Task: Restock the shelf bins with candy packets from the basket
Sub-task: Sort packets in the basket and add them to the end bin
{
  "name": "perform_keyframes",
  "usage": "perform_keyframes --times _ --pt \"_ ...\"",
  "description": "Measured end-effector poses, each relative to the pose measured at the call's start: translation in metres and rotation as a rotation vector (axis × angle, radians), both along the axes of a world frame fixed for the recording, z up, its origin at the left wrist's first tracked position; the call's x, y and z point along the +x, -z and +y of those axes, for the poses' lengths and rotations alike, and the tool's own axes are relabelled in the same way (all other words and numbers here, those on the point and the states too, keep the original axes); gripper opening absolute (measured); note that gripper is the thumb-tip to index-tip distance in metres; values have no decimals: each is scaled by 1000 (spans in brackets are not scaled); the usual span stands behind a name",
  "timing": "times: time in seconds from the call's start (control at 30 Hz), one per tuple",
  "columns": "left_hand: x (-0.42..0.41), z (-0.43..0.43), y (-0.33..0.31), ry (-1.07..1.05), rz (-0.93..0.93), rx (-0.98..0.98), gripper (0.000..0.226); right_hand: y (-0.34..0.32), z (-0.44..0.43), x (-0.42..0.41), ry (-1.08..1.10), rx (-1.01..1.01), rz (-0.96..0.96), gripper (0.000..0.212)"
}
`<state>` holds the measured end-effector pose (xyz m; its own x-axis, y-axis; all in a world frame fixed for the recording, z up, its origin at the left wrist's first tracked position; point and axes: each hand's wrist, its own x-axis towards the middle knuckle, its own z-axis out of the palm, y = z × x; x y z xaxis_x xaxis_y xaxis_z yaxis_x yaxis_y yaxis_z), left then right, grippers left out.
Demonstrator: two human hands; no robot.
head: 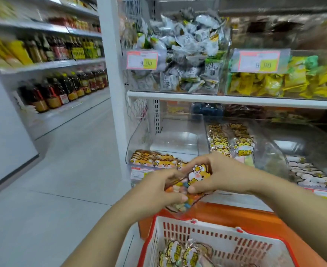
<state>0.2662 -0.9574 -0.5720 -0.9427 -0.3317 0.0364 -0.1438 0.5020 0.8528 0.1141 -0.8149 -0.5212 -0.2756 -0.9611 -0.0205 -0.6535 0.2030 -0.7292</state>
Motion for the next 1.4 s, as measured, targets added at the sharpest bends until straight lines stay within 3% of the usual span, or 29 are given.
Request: perform_keyframes --times 0.13,0.23,0.3,0.37,0.47,0.53,0.7,0.8,1.0,1.2,1.4 --pt "-7 -22 -4 -101 173 56 41 -11 -20 -9 20 15 -60 24" --pt "-12 -39 -4 -252 348 136 39 -25 -37 -13 66 -45 78 14" --pt "-9 -49 0 -402 414 87 43 -32 -47 -10 118 -167 220 10" --pt "-3 -58 8 -528 329 -102 46 -32 -63 -9 191 -289 446 19" --pt "3 -67 25 -550 59 -389 47 -13 -100 -26 211 -184 761 20" --pt "4 -68 33 -531 -57 -456 49 4 -132 -41 220 -41 875 18" --pt "-3 -69 39 -503 -112 -507 48 30 -195 -58 157 158 1022 18" --pt "-6 -70 41 -496 -115 -514 46 43 -217 -67 69 185 946 20" --pt "-9 -77 48 -494 -55 -468 38 65 -248 -81 -57 200 588 25" --pt "-11 -77 48 -503 -117 -483 33 78 -236 -93 -9 279 103 42" --pt "-10 -76 51 -491 -120 -484 31 73 -224 -96 0 276 -152 51"
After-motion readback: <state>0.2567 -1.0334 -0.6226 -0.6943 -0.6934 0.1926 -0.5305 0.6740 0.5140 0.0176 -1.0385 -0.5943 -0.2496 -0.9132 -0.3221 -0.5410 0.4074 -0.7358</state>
